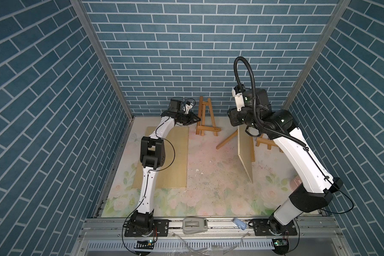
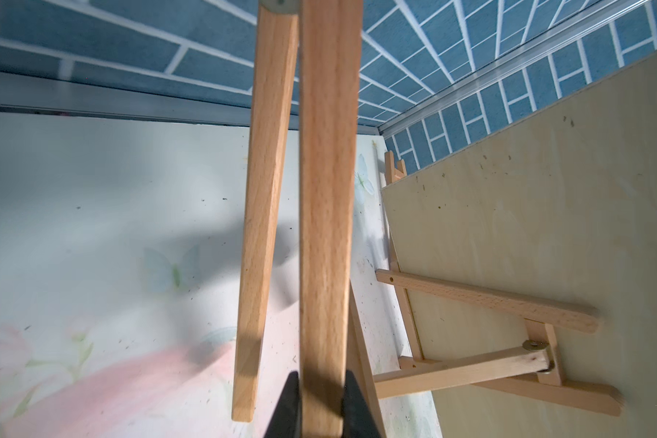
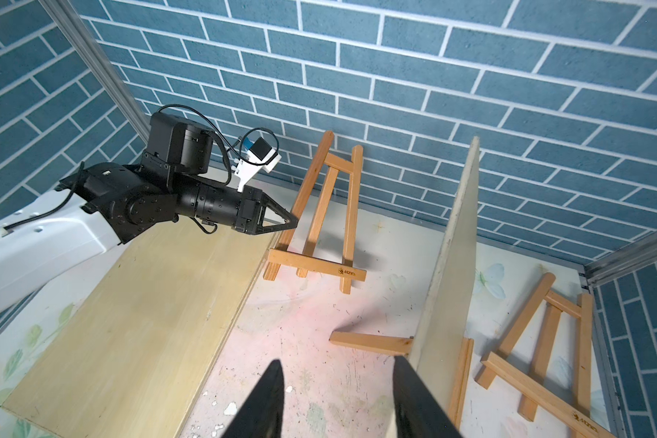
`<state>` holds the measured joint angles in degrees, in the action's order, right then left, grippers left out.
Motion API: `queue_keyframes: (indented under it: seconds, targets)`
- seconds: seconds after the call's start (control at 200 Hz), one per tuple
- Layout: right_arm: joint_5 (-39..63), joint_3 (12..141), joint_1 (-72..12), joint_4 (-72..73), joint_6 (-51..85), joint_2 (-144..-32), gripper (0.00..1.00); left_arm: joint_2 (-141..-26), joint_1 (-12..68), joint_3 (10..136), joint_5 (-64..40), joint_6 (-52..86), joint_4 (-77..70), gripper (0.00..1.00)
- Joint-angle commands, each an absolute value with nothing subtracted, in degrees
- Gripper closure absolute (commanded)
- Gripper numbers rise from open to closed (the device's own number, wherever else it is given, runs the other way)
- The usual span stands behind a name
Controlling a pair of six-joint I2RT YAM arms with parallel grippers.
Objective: Disassemble the easel
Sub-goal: Place the easel at the center of the board.
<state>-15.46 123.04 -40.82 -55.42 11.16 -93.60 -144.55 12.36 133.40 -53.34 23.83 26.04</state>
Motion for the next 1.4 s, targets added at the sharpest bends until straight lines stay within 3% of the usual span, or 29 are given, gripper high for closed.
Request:
queue_keyframes:
  seconds: [0.0, 0.24, 0.665, 1.11, 1.306, 1.396]
  targets:
    - [-17.3, 123.2, -40.4, -57.3, 12.2, -92.5, 0.53, -147.0, 12.9, 136.1, -58.4, 25.7, 27.2, 1.00]
    - [-17.0, 122.6, -40.0, -57.3, 12.6, -93.1, 0.53, -152.5, 13.1, 137.5, -64.0, 31.1, 26.2, 1.00]
    - [-16.1, 121.5, -39.8, -57.2, 13.0, -93.0, 0.53, -157.7, 13.5, 139.4, -62.9, 29.9, 32.8, 1.00]
    - [-16.4, 117.6, -39.8, -55.8, 13.3, -90.5, 0.53, -157.9, 13.1, 139.7, -58.5, 29.3, 33.4, 0.62]
    - [-16.5, 116.5, -39.7, -55.6, 13.1, -90.0, 0.53, -157.7, 12.5, 140.1, -57.7, 29.5, 32.6, 0.41]
    - [-16.6, 116.2, -39.7, -55.5, 13.1, -89.7, 0.53, -157.1, 12.4, 140.1, -57.2, 29.4, 32.2, 0.40]
